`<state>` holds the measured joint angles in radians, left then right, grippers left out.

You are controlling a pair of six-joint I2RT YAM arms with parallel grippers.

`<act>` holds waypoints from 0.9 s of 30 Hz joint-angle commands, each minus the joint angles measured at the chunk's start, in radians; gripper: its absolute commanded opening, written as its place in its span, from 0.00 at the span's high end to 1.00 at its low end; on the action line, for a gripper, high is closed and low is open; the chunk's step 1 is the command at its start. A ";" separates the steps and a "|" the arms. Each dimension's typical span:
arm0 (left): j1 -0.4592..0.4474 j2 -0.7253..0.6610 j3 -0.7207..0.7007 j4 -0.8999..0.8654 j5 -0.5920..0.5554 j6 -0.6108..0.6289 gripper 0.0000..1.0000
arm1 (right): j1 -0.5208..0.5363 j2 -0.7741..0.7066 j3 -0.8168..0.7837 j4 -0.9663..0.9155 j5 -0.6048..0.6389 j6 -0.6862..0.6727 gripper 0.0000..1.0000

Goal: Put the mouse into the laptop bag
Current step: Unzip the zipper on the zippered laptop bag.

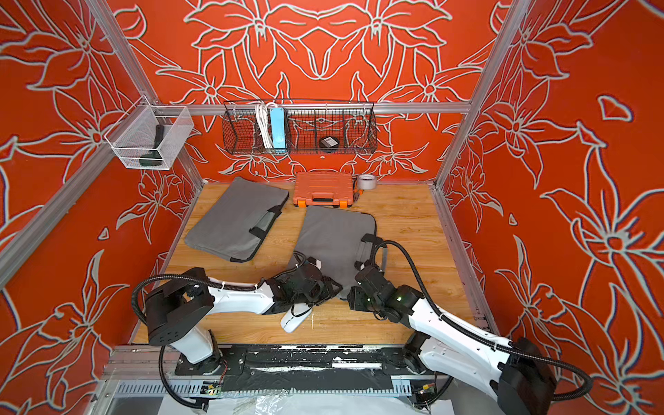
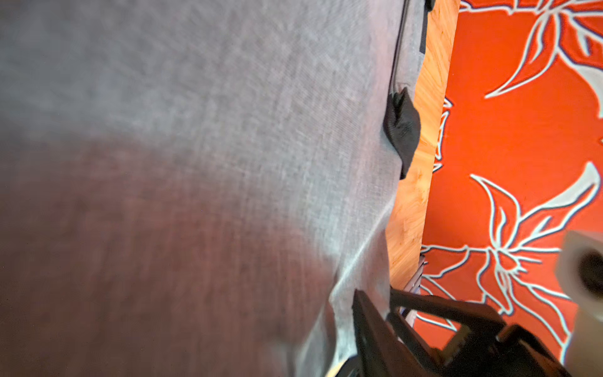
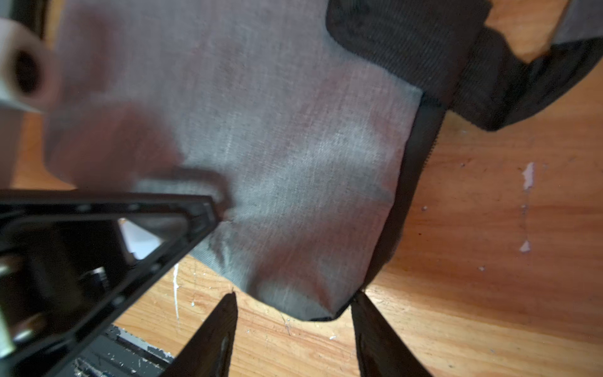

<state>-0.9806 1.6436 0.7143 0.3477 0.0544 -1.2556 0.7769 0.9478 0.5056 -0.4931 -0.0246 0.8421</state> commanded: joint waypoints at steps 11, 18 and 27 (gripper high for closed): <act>-0.015 -0.326 -0.146 -0.052 -0.232 0.100 0.45 | -0.018 0.137 0.045 0.106 -0.052 0.016 1.00; -0.145 -0.405 -0.235 0.116 -0.341 0.321 0.46 | -0.018 0.097 0.101 0.042 -0.011 0.032 1.00; -0.285 -0.234 -0.210 0.325 -0.415 0.537 0.47 | -0.018 0.073 0.196 -0.018 -0.034 0.073 1.00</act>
<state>-1.2453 1.3598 0.4850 0.5766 -0.2878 -0.8227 0.7609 1.0336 0.6445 -0.5270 -0.0647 0.8898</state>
